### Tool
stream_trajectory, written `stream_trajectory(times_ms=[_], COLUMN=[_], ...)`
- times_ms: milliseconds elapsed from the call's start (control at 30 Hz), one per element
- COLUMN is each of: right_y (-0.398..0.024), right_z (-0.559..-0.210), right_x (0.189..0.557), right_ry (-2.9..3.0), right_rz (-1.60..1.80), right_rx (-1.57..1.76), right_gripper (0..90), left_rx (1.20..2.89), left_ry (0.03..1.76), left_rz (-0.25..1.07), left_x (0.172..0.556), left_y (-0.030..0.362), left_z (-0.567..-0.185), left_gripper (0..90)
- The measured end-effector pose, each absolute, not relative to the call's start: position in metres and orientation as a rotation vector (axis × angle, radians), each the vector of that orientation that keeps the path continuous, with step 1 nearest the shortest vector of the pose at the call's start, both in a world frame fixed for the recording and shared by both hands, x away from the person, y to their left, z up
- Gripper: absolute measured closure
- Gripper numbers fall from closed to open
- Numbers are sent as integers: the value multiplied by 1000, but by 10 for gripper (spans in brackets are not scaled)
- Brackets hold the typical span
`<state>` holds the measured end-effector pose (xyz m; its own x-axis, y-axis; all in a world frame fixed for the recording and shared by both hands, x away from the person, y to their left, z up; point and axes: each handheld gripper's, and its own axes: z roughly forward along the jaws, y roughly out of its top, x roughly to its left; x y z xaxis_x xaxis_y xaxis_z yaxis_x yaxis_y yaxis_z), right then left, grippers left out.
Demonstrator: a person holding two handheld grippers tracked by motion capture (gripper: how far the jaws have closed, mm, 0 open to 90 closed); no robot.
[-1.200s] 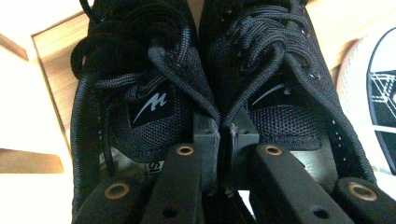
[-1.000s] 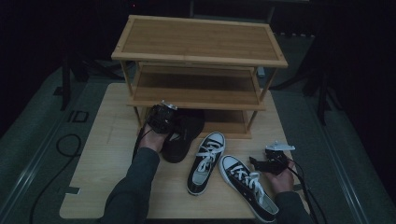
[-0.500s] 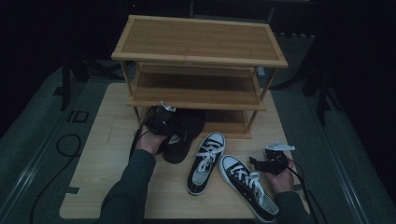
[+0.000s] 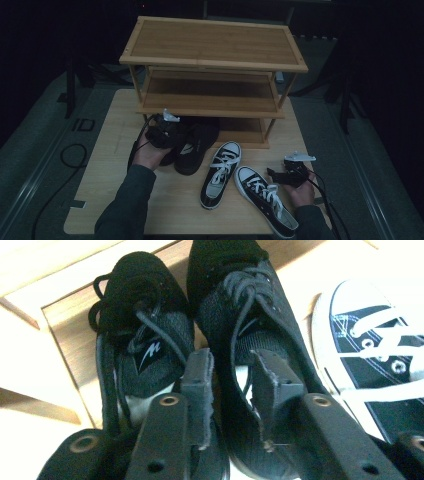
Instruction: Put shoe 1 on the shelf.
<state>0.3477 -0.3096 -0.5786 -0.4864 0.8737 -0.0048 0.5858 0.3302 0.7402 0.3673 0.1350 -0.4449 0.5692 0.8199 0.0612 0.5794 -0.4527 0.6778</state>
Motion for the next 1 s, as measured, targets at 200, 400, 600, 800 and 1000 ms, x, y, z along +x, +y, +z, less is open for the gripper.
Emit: stream_trajectory(times_ms=[200, 400, 600, 800, 1000], right_y=[-310, -310, -310, -309, -309], right_z=[-579, -579, -579, -579, -579], right_x=[348, 348, 348, 348, 348], right_ry=[2197, 2197, 2197, 2196, 2196], right_rz=[968, 968, 968, 968, 968], right_rx=[1288, 1286, 1285, 1290, 1289], right_gripper=[158, 158, 158, 158, 158], left_rx=[2197, 2194, 2221, 2262, 2279], left_ry=[1068, 1038, 1025, 1000, 1003], left_rz=[483, 468, 468, 464, 454], left_x=[357, 348, 344, 340, 337], left_y=[141, 146, 146, 147, 150], left_z=[-441, -438, -441, -448, -458], left_gripper=[811, 900, 900, 900, 900])
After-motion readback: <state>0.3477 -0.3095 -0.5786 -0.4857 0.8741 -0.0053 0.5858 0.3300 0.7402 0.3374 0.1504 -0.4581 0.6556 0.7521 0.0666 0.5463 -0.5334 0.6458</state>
